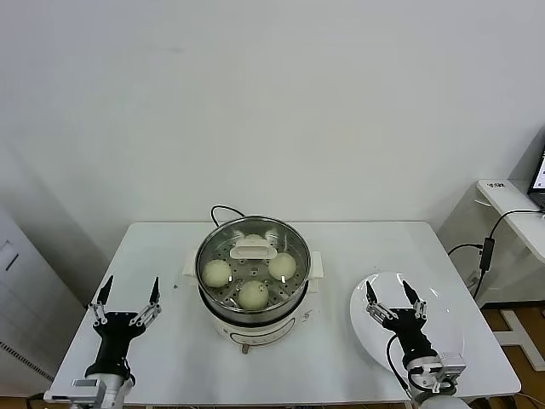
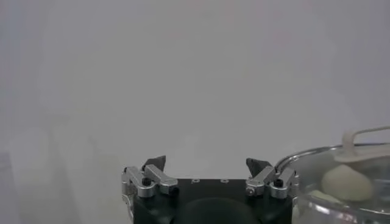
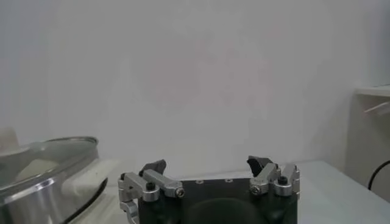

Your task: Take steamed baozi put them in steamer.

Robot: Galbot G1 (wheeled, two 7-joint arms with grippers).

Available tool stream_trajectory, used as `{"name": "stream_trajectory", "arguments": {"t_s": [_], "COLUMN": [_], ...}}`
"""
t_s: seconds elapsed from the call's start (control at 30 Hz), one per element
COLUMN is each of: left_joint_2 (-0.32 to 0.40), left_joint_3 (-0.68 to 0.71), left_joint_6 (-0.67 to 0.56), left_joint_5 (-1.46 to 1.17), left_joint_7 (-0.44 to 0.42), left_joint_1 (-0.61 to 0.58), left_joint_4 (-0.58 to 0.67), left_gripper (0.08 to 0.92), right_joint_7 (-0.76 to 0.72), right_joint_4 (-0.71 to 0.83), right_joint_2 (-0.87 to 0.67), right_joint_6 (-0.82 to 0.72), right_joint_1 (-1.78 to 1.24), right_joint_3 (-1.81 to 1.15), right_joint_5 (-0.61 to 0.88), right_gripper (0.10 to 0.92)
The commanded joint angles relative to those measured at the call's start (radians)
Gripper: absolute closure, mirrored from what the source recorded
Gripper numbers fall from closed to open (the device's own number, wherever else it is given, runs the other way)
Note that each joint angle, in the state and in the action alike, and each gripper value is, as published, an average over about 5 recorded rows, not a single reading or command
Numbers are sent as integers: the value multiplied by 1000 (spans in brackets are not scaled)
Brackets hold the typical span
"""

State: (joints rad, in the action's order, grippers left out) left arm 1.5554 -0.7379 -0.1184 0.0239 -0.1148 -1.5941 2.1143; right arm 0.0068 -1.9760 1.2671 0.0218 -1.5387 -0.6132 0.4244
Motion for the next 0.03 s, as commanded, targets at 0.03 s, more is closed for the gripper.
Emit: {"name": "stream_trajectory", "arguments": {"t_s": [0.03], "left_joint_2": [28], "left_joint_3": [-27], "left_joint_6": [-68], "left_joint_5": [-28], "left_joint_7": [-41], "left_joint_1": [-31], "left_joint_4": [-12], "left_gripper": [177], "right_joint_7": [-22], "right_joint_4": [13], "right_joint_2": [4], "right_joint_6": [12], "right_joint_1": [-1], "right_joint_3": [-11], "right_joint_5": [-4], "right_gripper": [203]}}
